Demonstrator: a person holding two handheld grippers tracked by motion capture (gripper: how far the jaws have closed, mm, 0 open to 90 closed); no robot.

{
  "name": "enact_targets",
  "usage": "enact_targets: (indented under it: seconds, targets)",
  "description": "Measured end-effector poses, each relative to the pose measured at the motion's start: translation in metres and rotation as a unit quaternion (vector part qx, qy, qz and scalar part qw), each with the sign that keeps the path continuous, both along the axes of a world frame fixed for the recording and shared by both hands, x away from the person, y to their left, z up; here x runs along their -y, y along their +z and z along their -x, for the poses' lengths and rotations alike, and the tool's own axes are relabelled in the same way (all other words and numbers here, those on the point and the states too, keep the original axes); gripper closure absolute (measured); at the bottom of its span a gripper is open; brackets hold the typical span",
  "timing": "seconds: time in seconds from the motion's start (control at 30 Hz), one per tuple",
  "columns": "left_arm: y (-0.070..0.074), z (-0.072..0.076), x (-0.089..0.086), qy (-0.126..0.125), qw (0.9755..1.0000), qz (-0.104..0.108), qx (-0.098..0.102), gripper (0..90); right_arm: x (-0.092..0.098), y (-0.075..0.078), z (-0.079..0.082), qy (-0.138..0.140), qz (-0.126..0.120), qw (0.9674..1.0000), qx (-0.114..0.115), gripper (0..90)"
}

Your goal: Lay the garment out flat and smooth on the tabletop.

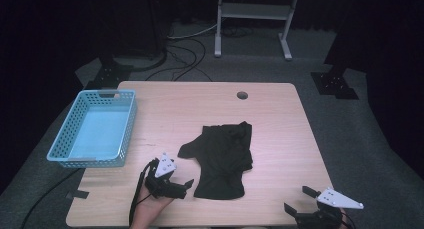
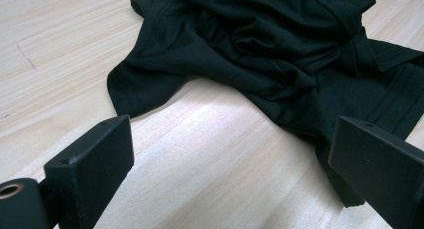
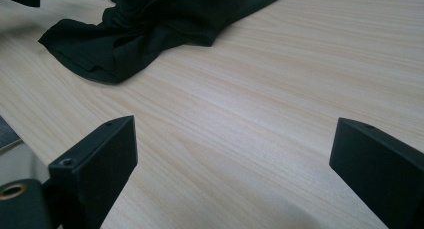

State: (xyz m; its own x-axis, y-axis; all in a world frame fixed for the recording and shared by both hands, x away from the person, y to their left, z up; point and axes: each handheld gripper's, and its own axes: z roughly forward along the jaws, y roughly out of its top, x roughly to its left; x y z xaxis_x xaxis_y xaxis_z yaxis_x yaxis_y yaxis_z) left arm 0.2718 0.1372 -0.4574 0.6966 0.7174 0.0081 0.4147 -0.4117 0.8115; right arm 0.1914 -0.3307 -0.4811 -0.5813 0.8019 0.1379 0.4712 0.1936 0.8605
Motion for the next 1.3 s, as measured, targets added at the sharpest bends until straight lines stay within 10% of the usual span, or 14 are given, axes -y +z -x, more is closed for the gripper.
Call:
enact_targets:
  seconds: [0.57,1.03,1.3]
  targets:
    - [0.0,-0.001,-0.004,0.004,1.0,0.003,0.001,2.8,-0.039,0.027,-0.043,0.065,0.027,0.9975,0.006,6.5]
    - [0.0,-0.004,-0.012,0.011,0.9999,0.012,-0.003,2.8,-0.104,0.037,-0.116,0.135,0.073,0.9879,-0.022,13.9]
    - [0.001,-0.004,-0.013,0.008,0.9999,0.014,-0.004,2.8,-0.144,0.022,-0.145,0.164,0.126,0.9769,-0.053,35.9]
